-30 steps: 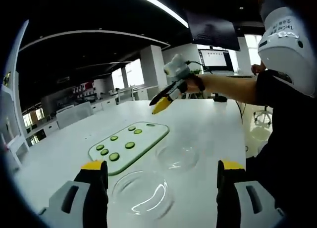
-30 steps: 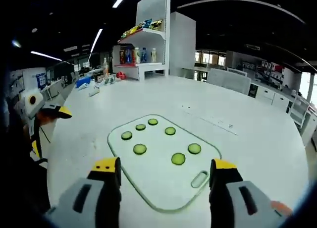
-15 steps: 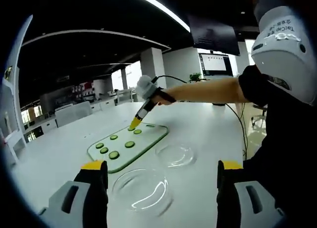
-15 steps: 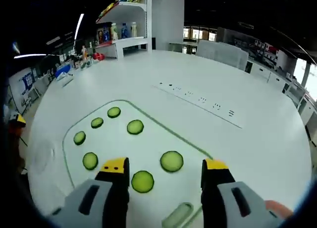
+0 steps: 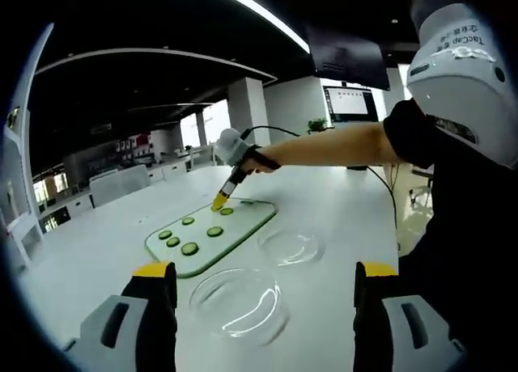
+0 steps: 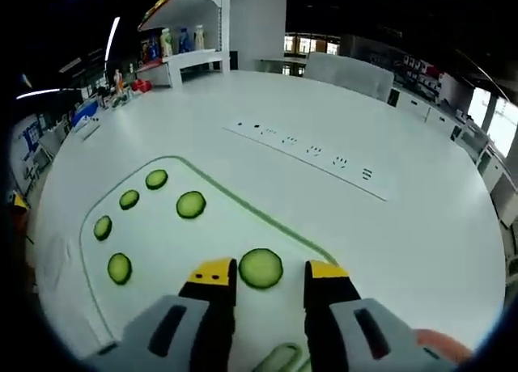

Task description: Open the petri dish lid, add cucumber slices into the petri dish, and close the lid

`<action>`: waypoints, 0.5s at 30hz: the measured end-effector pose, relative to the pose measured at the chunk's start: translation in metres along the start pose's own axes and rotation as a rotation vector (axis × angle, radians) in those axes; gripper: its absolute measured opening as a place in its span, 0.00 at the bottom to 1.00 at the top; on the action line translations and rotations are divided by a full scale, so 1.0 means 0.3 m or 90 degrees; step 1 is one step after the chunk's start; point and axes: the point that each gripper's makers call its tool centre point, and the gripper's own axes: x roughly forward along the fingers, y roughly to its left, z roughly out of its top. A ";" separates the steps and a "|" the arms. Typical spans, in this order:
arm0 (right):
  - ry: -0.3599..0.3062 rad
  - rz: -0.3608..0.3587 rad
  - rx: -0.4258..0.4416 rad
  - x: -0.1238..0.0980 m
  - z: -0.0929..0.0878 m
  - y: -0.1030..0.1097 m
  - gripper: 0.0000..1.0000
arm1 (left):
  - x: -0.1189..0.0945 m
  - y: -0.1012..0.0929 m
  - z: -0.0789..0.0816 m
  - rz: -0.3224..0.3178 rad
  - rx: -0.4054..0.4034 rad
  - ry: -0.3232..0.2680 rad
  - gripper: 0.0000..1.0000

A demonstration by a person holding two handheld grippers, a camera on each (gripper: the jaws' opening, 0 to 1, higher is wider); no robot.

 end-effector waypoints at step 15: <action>0.006 -0.023 -0.036 -0.003 0.001 0.001 0.18 | -0.007 -0.006 -0.013 0.002 -0.002 0.005 0.90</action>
